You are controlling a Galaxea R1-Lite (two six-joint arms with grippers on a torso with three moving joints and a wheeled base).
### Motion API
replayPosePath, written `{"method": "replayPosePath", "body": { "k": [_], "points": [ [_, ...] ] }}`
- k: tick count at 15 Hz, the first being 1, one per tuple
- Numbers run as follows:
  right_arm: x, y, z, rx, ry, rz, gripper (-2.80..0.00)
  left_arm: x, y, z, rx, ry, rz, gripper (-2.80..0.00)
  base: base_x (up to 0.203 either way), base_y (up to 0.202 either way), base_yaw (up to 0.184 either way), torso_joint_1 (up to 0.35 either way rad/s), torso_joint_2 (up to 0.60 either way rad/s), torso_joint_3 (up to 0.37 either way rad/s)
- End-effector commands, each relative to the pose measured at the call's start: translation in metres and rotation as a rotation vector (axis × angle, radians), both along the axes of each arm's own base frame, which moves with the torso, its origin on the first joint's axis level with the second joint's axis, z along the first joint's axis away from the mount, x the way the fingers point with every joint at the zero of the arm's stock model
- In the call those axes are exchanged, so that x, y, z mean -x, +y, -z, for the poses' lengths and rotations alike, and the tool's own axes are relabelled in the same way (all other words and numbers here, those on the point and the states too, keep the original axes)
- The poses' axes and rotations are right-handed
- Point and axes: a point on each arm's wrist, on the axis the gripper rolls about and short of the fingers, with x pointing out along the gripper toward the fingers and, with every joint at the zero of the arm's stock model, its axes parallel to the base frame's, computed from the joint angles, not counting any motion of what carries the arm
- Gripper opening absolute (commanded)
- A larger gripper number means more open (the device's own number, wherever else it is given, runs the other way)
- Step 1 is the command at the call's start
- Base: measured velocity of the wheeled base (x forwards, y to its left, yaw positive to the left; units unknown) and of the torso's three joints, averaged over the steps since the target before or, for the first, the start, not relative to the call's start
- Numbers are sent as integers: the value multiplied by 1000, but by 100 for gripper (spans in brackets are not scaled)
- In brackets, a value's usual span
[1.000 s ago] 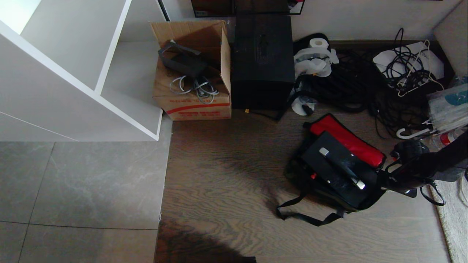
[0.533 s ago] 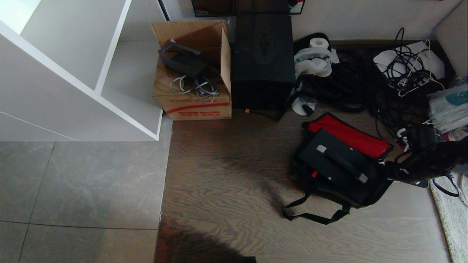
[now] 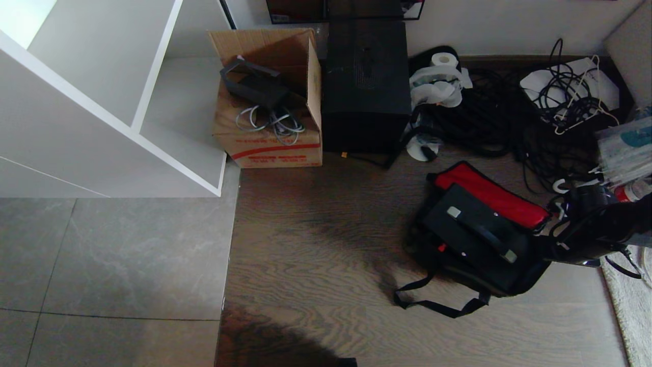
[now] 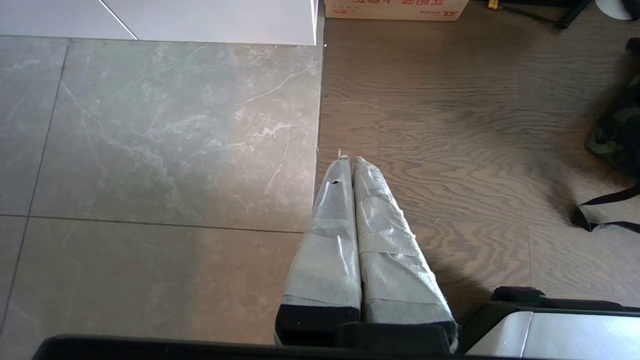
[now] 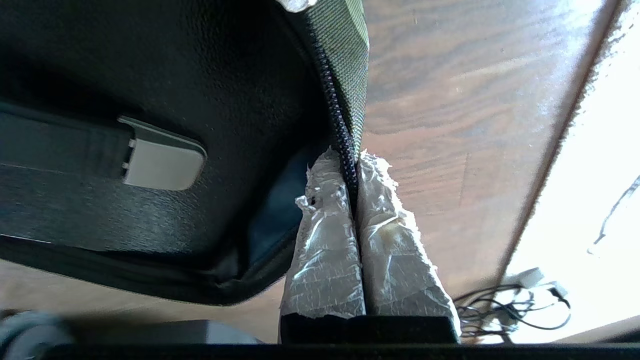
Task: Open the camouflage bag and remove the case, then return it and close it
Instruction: Close the top of the storage box
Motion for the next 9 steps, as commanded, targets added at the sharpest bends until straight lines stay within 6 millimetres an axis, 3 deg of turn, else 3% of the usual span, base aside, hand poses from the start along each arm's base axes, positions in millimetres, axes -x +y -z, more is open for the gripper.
{"method": "replayPosePath", "body": {
  "k": [1, 2, 3, 5, 9],
  "points": [
    [-3, -1, 18, 5, 55, -23, -280, 0, 0, 0, 0, 0, 0, -280, 0, 0, 0, 0, 0, 0],
    [-7, -3, 19, 27, 51, -47, -280, 0, 0, 0, 0, 0, 0, -280, 0, 0, 0, 0, 0, 0],
    [-13, -7, 15, 44, 29, -53, 0, 0, 0, 0, 0, 0, -1, -280, 0, 0, 0, 0, 0, 0],
    [-20, -15, 7, 64, -21, -45, 0, 0, 0, 0, 0, 0, 0, -280, 0, 0, 0, 0, 0, 0],
    [-1, -1, -9, -7, -42, -105, 0, 0, 0, 0, 0, 0, 0, -280, 0, 0, 0, 0, 0, 0]
  ]
}}
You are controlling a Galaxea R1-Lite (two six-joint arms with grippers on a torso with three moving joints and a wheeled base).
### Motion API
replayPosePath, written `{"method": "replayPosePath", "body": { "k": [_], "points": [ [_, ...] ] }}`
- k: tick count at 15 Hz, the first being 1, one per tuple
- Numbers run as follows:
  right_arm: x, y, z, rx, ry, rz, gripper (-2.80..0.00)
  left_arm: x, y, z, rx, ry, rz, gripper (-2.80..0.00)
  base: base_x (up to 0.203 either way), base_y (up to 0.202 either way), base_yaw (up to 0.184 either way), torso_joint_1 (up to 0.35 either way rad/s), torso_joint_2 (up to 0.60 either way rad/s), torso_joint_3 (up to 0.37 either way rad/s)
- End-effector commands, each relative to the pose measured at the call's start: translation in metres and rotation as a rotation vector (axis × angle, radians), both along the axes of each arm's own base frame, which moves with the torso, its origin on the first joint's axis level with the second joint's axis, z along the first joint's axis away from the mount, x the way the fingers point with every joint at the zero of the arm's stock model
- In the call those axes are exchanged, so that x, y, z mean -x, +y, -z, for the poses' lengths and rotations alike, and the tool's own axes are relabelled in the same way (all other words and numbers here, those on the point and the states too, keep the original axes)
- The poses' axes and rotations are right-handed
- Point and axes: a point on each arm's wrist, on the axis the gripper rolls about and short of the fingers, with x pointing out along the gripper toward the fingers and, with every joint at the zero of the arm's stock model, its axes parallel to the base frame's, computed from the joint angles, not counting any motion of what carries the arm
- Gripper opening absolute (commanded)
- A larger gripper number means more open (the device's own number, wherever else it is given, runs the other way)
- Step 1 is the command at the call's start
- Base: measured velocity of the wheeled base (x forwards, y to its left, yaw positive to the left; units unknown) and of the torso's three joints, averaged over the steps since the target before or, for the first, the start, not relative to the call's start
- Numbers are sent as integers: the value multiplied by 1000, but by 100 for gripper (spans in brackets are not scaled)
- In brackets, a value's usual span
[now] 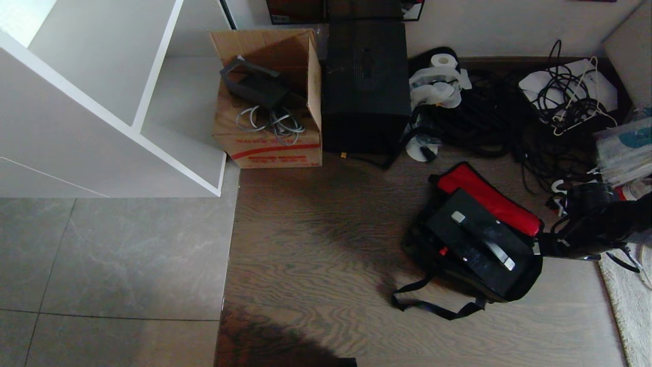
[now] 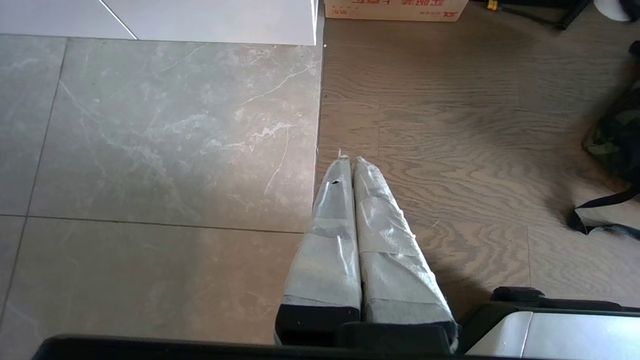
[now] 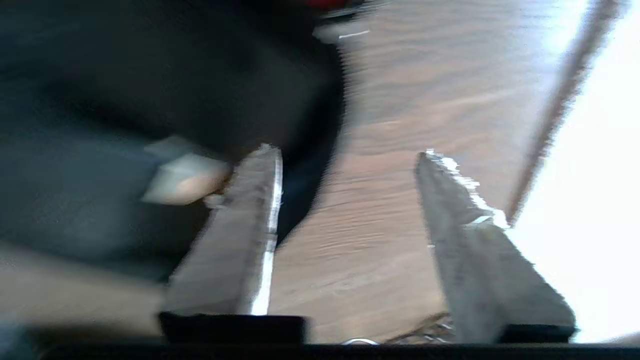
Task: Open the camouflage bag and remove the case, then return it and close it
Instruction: Close the top of the storage box
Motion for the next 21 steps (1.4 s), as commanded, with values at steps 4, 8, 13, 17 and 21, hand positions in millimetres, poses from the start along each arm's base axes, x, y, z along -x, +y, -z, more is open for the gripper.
{"method": "replayPosePath", "body": {
  "k": [4, 8, 13, 17, 21],
  "points": [
    [-1, 5, -22, -96, -122, -43, 0, 0, 0, 0, 0, -1, 0, -280, 0, 0, 0, 0, 0, 0],
    [-1, -20, -27, -76, -150, 7, 0, 0, 0, 0, 0, -1, 0, -280, 0, 0, 0, 0, 0, 0],
    [3, -39, 1, -34, -66, 0, -280, 0, 0, 0, 0, -1, 0, -280, 0, 0, 0, 0, 0, 0],
    [10, -51, 33, 32, 66, -61, -280, 0, 0, 0, 0, -1, -2, -280, 0, 0, 0, 0, 0, 0],
    [7, -51, 48, 46, 127, -66, -280, 0, 0, 0, 0, -1, 0, -280, 0, 0, 0, 0, 0, 0]
  ]
}}
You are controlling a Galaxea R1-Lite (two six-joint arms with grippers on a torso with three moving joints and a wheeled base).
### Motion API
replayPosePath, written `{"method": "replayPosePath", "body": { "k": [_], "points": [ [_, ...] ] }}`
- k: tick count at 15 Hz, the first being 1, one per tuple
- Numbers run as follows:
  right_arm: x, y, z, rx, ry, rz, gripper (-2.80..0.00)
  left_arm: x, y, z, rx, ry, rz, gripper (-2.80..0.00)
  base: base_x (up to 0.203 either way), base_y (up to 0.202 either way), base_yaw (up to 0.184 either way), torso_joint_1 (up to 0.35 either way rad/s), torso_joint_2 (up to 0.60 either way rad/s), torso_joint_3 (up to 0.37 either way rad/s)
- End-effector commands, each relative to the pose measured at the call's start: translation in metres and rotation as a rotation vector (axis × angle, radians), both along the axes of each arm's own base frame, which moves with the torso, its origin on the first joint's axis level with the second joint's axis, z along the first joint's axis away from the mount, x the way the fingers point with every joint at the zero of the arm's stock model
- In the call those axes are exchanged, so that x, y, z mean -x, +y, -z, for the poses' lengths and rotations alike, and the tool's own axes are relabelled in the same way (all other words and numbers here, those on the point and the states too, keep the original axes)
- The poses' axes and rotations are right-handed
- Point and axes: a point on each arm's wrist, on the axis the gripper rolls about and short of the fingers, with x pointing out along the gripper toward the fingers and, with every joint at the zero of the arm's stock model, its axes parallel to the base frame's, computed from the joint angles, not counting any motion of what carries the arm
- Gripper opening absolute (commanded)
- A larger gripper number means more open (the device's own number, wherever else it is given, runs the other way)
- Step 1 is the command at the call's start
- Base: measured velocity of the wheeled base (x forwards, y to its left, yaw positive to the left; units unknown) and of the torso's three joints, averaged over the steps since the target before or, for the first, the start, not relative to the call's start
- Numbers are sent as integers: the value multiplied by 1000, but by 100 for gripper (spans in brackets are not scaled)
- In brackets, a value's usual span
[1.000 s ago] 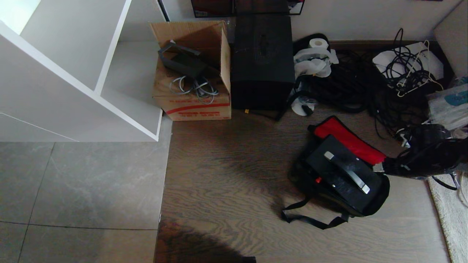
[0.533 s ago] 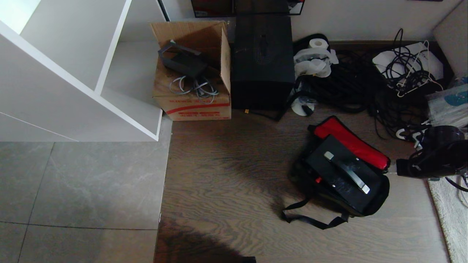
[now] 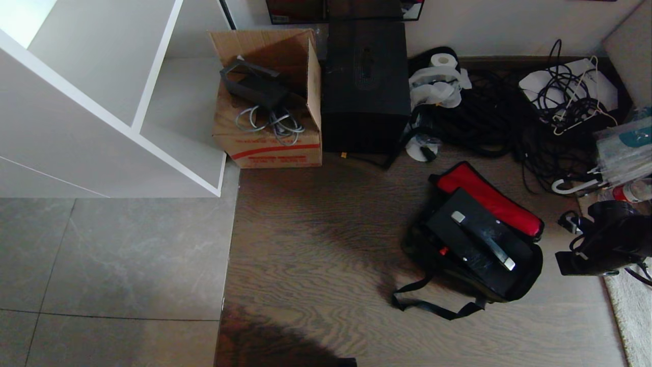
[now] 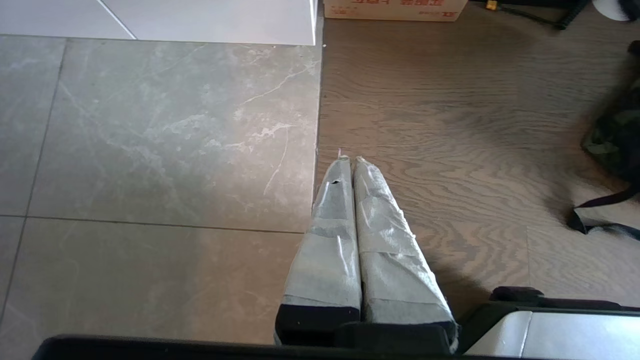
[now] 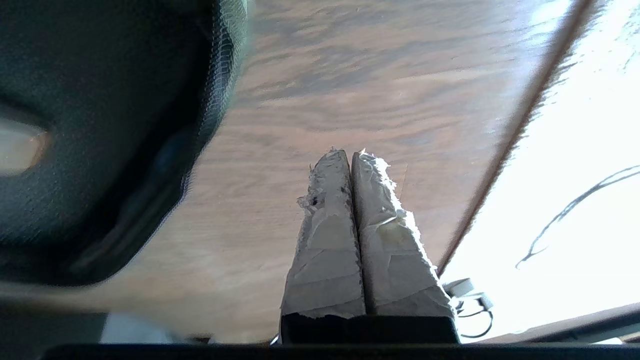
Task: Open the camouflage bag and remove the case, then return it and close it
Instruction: Close the top of the storage box
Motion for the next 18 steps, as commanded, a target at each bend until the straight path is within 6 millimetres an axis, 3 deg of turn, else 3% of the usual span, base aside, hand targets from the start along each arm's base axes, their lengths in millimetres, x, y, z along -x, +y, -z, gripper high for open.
{"method": "replayPosePath", "body": {
  "k": [1, 8, 11, 14, 18],
  "points": [
    [-5, 4, 16, -17, 27, -9, -280, 0, 0, 0, 0, -1, 0, -280, 0, 0, 0, 0, 0, 0],
    [-45, 19, 28, -30, -63, -16, -280, 0, 0, 0, 0, 0, 0, -280, 0, 0, 0, 0, 0, 0],
    [-67, 35, 31, -25, -105, -55, -280, 0, 0, 0, 0, 0, 0, -280, 0, 0, 0, 0, 0, 0],
    [-81, 46, 19, -47, -171, -39, -280, 0, 0, 0, 0, 0, 0, -280, 0, 0, 0, 0, 0, 0],
    [-123, 69, -19, -140, -436, 39, -280, 0, 0, 0, 0, 0, 0, -280, 0, 0, 0, 0, 0, 0]
  ]
}}
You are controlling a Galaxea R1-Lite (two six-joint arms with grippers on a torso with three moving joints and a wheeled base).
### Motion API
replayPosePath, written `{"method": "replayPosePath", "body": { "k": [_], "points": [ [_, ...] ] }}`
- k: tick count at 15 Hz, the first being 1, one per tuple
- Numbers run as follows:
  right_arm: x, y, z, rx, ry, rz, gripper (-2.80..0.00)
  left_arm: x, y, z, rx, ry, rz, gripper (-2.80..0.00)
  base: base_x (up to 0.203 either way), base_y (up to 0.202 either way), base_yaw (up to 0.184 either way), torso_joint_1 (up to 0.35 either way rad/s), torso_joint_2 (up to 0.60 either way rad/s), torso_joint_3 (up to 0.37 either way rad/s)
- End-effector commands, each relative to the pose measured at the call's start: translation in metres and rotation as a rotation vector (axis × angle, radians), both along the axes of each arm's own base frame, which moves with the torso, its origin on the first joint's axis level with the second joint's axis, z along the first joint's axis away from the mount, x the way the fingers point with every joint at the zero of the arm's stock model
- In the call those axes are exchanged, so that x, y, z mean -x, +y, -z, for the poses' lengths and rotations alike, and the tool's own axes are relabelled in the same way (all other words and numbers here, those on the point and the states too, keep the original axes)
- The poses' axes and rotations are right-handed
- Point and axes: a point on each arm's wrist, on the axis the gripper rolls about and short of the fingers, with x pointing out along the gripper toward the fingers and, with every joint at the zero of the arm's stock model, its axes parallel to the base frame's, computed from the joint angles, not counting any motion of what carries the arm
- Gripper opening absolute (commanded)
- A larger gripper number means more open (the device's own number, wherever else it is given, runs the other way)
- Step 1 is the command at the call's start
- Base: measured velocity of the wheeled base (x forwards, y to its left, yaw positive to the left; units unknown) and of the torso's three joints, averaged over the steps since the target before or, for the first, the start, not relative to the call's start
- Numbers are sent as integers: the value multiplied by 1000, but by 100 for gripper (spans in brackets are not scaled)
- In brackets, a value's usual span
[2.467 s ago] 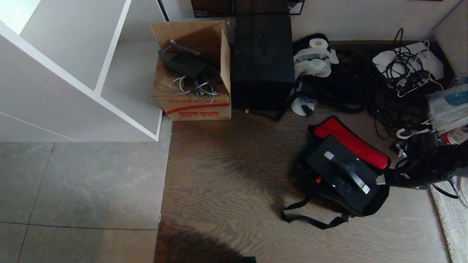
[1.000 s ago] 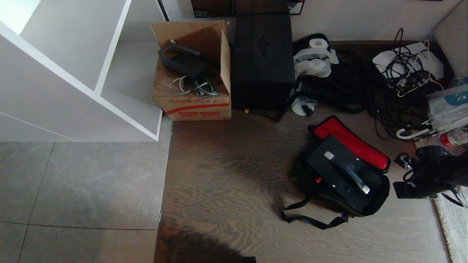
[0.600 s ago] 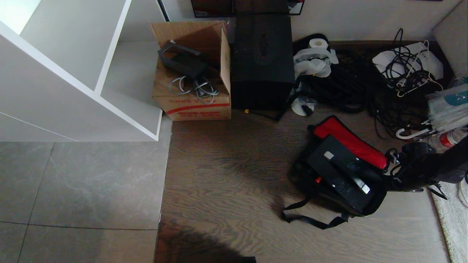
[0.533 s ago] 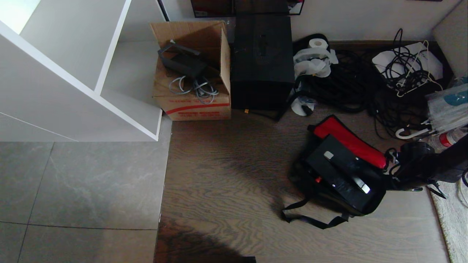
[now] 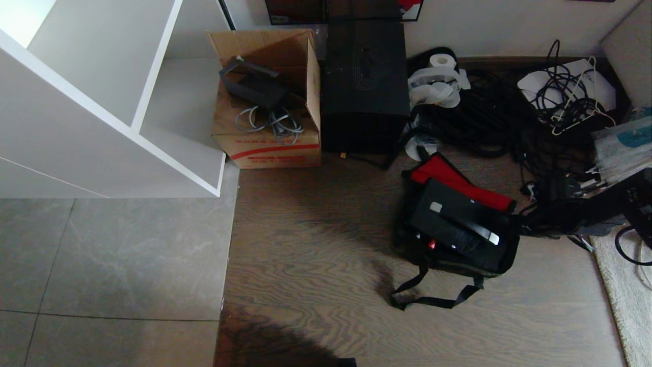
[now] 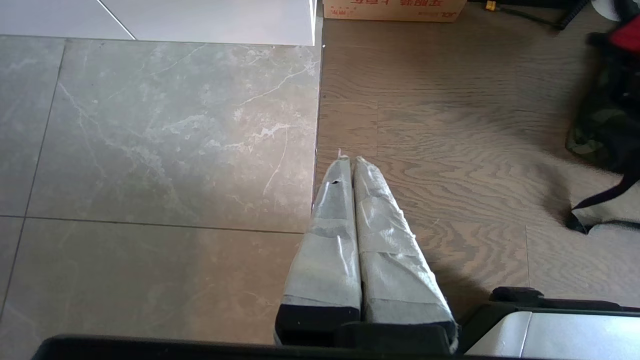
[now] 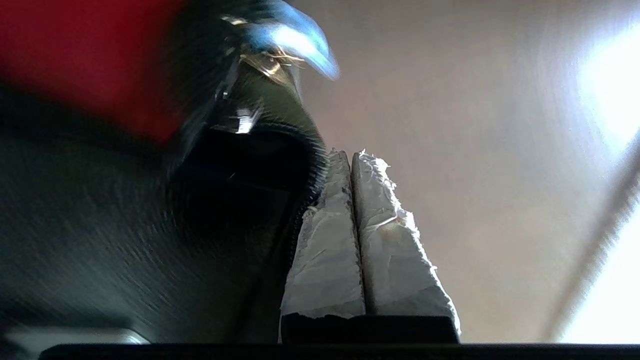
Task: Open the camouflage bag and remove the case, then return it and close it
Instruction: Close the top of the storage box
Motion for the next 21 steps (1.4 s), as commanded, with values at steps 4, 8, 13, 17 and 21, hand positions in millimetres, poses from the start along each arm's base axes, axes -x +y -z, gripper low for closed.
{"method": "replayPosePath", "body": {
  "k": [4, 8, 13, 17, 21],
  "points": [
    [-31, 26, -31, -116, -222, 38, -280, 0, 0, 0, 0, -1, 0, -280, 0, 0, 0, 0, 0, 0],
    [1, 9, -32, -16, -112, -25, -280, 0, 0, 0, 0, 0, 0, -280, 0, 0, 0, 0, 0, 0],
    [49, -1, -73, 1, -53, -57, -280, 0, 0, 0, 0, 0, 0, -280, 0, 0, 0, 0, 0, 0],
    [73, 41, -82, -117, 36, -185, -280, 0, 0, 0, 0, 0, 0, -280, 0, 0, 0, 0, 0, 0],
    [65, 120, -89, -283, 3, -281, -280, 0, 0, 0, 0, 0, 0, -280, 0, 0, 0, 0, 0, 0]
  ]
}}
